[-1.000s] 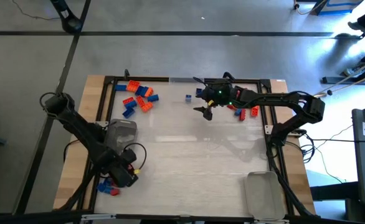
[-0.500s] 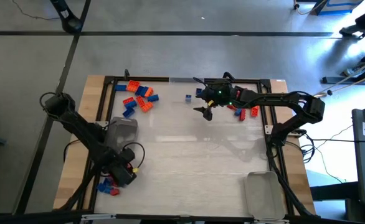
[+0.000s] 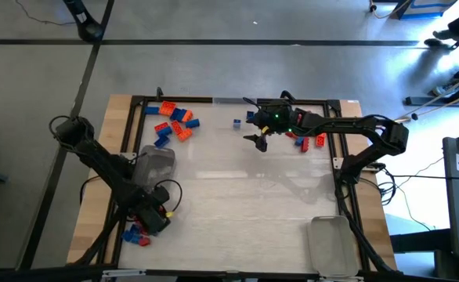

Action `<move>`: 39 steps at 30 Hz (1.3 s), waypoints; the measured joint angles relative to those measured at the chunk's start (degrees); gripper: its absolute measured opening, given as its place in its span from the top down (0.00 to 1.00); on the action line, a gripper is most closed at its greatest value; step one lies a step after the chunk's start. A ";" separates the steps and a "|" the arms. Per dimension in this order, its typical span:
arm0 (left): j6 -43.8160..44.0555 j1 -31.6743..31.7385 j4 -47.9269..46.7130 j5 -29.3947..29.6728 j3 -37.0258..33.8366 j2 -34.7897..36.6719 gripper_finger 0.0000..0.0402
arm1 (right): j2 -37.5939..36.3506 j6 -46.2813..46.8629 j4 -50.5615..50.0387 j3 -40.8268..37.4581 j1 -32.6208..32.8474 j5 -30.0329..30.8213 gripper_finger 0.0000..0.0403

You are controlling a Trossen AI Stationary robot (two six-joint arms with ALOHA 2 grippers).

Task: Sort blocks by size
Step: Put the orange 4 stud game piece into the transparent bin

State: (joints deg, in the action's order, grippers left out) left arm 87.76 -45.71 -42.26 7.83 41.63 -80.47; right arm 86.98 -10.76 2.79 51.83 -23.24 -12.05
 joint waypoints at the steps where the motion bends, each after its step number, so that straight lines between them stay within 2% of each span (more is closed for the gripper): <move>1: -0.53 0.02 0.00 -0.04 -0.02 -0.02 0.65 | 0.00 0.00 0.00 0.00 0.00 0.01 0.20; 6: -6.60 0.13 1.23 -1.48 -0.17 -0.12 0.79 | 0.00 0.07 -0.01 0.00 0.00 0.00 0.20; 10: -10.19 0.80 1.59 -2.66 -0.15 0.86 0.86 | 0.00 0.11 0.10 0.00 0.00 0.01 0.20; 25: -18.19 4.26 0.71 -1.12 4.70 11.20 0.85 | -1.83 -0.02 -2.60 -0.07 0.03 0.00 0.20; 28: -23.00 5.75 0.81 1.89 6.00 13.75 0.85 | -5.32 -0.04 -5.88 -0.07 0.02 0.01 0.20; 34: -35.10 10.59 1.56 11.88 7.99 17.90 0.85 | -11.90 -0.07 -10.46 -0.07 -0.02 1.52 0.20; 39: -45.42 16.87 3.18 18.34 8.28 18.97 0.84 | -13.40 -0.09 -10.85 -0.07 -0.02 1.88 0.20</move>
State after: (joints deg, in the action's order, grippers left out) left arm 42.33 -28.84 -39.08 26.17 49.91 -61.49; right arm 73.58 -10.85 -8.06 51.77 -23.27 -10.16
